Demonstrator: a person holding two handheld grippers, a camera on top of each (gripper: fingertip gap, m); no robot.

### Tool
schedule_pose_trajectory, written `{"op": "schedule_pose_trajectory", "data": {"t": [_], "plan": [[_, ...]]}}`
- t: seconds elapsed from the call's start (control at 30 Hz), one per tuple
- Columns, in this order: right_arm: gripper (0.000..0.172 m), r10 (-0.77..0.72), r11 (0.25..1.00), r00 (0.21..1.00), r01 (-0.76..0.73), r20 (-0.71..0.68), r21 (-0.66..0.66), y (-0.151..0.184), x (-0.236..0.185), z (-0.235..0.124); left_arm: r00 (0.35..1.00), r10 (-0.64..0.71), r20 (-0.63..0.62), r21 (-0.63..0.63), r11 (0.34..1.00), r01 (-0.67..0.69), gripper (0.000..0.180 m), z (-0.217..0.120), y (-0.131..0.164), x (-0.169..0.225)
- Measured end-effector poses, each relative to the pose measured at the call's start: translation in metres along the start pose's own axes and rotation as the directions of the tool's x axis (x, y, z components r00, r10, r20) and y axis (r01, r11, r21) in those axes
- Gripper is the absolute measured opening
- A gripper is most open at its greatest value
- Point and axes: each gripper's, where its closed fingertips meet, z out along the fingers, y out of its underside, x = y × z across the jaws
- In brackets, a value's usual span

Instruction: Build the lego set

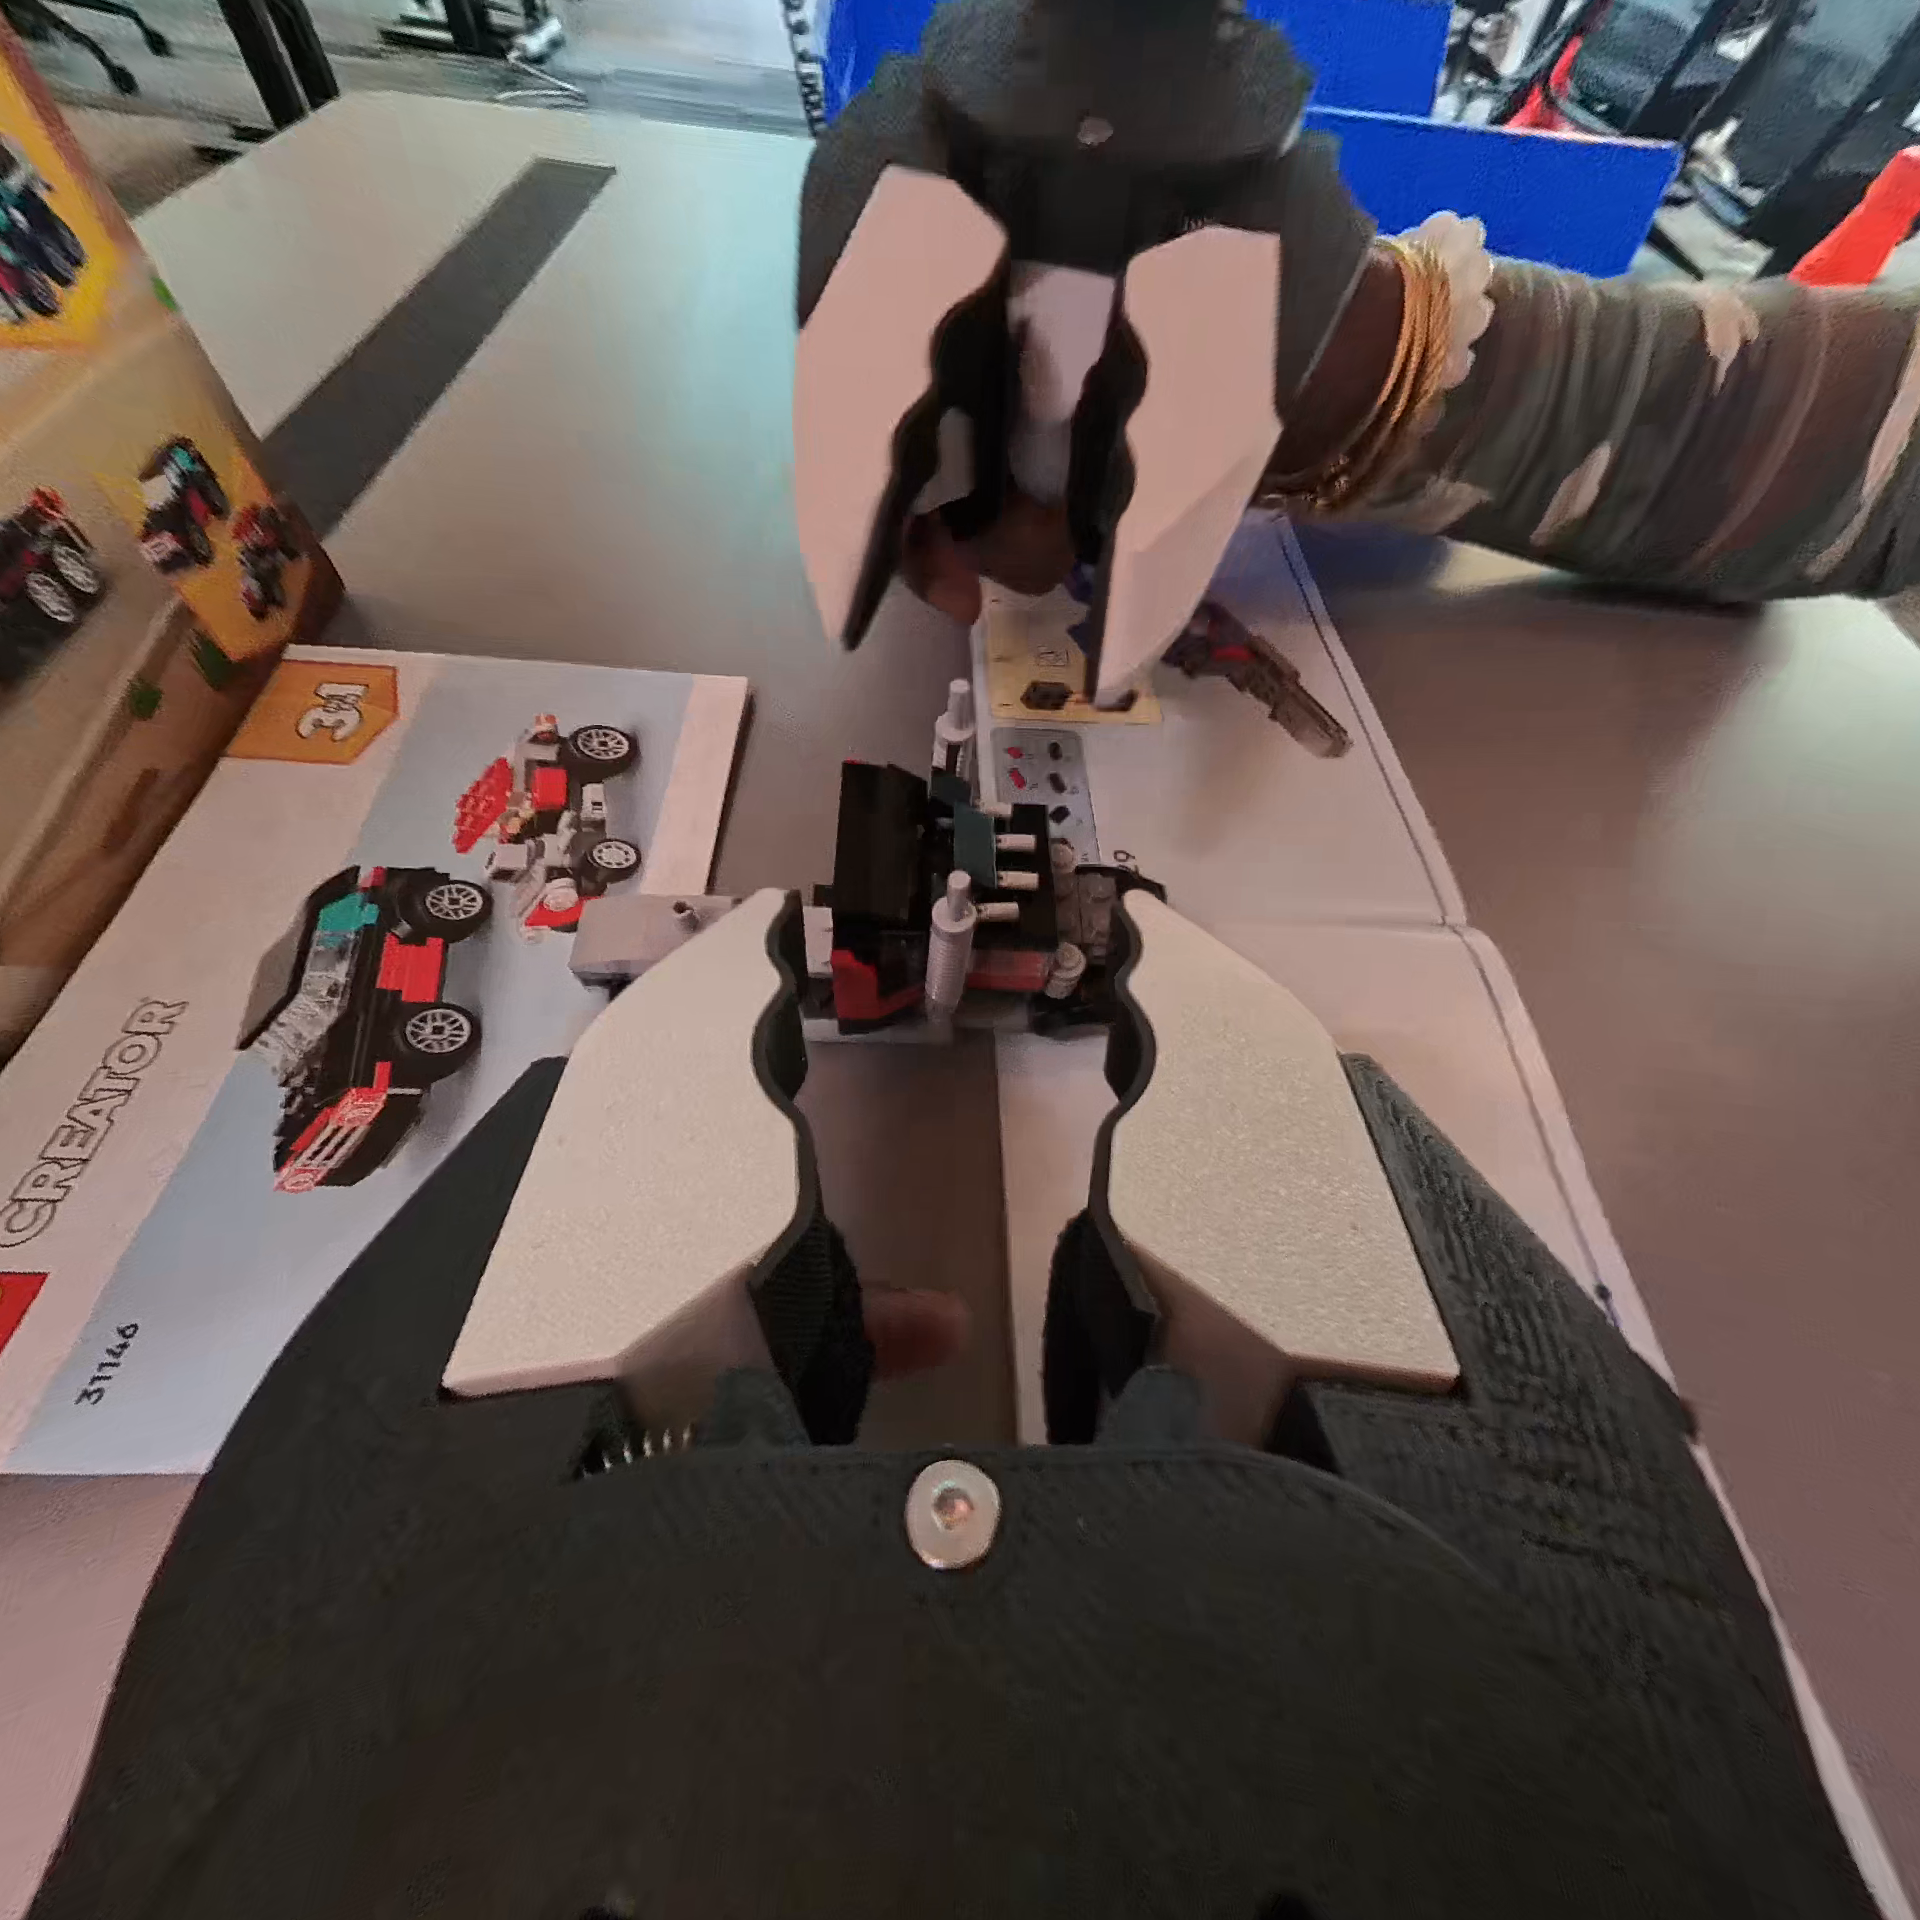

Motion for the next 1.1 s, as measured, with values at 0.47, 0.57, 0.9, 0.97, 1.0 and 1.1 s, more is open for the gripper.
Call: {"op": "schedule_pose_trajectory", "data": {"t": [0.47,0.57,0.9,0.97,1.0,1.1], "plan": [[0.019,-0.216,0.899,0.975,0.219,0.052,-0.379,0.011,-0.006,0.012,0.999,-0.038,-0.017,-0.039,0.999,0.038,0.043,0.007,0.002,-0.002],[0.018,-0.222,0.880,0.973,0.225,0.055,-0.418,0.015,-0.003,0.018,0.999,-0.035,-0.015,-0.043,0.999,0.034,0.043,0.008,0.001,-0.002],[0.009,-0.233,0.860,0.971,0.232,0.054,-0.454,0.019,-0.002,0.019,0.999,-0.037,-0.012,-0.042,0.998,0.036,0.042,0.008,0.001,-0.002],[0.014,-0.247,0.846,0.967,0.244,0.057,-0.473,0.017,-0.001,0.014,0.999,-0.043,-0.011,-0.053,0.998,0.043,0.043,0.008,0.001,-0.002],[0.014,-0.236,0.848,0.969,0.241,0.069,-0.472,0.013,-0.002,0.011,0.999,-0.044,-0.010,-0.058,0.997,0.043,0.043,0.008,0.002,-0.002],[0.014,-0.255,0.788,0.960,0.277,0.118,-0.550,0.007,-0.002,-0.001,0.999,-0.038,-0.009,-0.059,0.998,0.037,0.043,0.008,0.001,-0.002]]}}
